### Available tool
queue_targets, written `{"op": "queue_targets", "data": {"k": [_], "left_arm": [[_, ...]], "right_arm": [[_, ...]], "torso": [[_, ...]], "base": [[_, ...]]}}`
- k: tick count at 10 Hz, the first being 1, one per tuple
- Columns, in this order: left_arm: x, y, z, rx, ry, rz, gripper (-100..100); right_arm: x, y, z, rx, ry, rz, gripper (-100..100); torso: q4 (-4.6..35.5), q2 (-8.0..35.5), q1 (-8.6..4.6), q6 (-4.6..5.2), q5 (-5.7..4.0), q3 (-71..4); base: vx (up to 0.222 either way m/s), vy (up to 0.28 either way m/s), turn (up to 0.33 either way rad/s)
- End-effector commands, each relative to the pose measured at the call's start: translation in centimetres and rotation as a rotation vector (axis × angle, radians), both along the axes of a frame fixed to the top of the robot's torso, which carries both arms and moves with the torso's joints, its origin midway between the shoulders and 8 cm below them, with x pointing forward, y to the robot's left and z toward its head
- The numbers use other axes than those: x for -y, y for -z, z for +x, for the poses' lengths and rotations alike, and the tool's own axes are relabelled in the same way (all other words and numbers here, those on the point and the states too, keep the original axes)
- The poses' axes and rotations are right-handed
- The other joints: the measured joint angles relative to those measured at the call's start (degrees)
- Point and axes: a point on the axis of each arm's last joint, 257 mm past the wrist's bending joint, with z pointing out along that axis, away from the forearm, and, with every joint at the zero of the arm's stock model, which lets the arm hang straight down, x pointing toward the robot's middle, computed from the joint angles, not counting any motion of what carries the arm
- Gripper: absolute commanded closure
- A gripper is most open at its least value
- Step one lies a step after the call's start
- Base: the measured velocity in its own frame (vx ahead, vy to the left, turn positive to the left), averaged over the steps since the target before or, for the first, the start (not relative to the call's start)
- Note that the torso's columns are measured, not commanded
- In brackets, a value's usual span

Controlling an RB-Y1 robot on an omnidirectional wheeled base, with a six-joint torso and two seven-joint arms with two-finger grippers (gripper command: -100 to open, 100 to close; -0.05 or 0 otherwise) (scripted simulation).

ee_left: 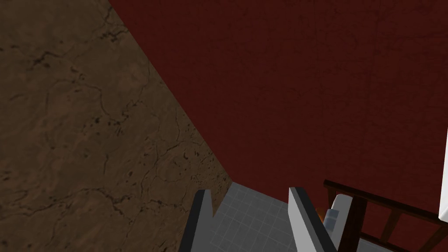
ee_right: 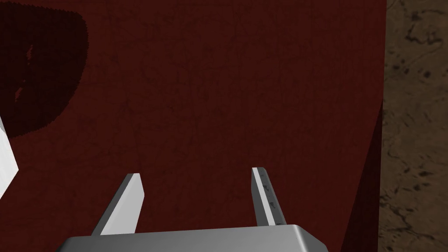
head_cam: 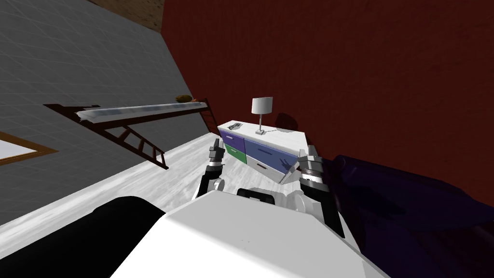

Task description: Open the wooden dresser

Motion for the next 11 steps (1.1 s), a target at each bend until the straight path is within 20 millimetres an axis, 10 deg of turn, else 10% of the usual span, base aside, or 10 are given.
{"op": "queue_targets", "data": {"k": [1, 3, 4, 11], "left_arm": [[0.0, 0.0, 0.0, 0.0, 0.0, 0.0, 0], [0.0, 0.0, 0.0, 0.0, 0.0, 0.0, 0], [0.6, 0.9, 0.5, -0.026, 0.024, 0.035, -100], [2.5, 7.4, 4.1, -0.181, 0.081, 0.096, -100]], "right_arm": [[0.0, 0.0, 0.0, 0.0, 0.0, 0.0, 0], [0.0, 0.0, 0.0, 0.0, 0.0, 0.0, 0], [0.0, 0.0, 0.0, 0.0, 0.0, 0.0, 0], [0.0, 0.0, 0.0, -0.001, 0.0, 0.0, 0]], "torso": [[4.2, 4.2, 0.0, 0.0, 0.0, -8.5], [12.7, 12.7, 0.0, 0.0, 0.0, -25.4], [16.9, 16.9, 0.0, 0.0, 0.0, -33.8], [19.6, 19.6, -0.01, 0.0, 0.0, -39.2]], "base": [[0.0, 0.0, 0.0], [0.0, 0.0, 0.0], [0.024, -0.011, -0.041], [0.064, -0.031, -0.067]]}}
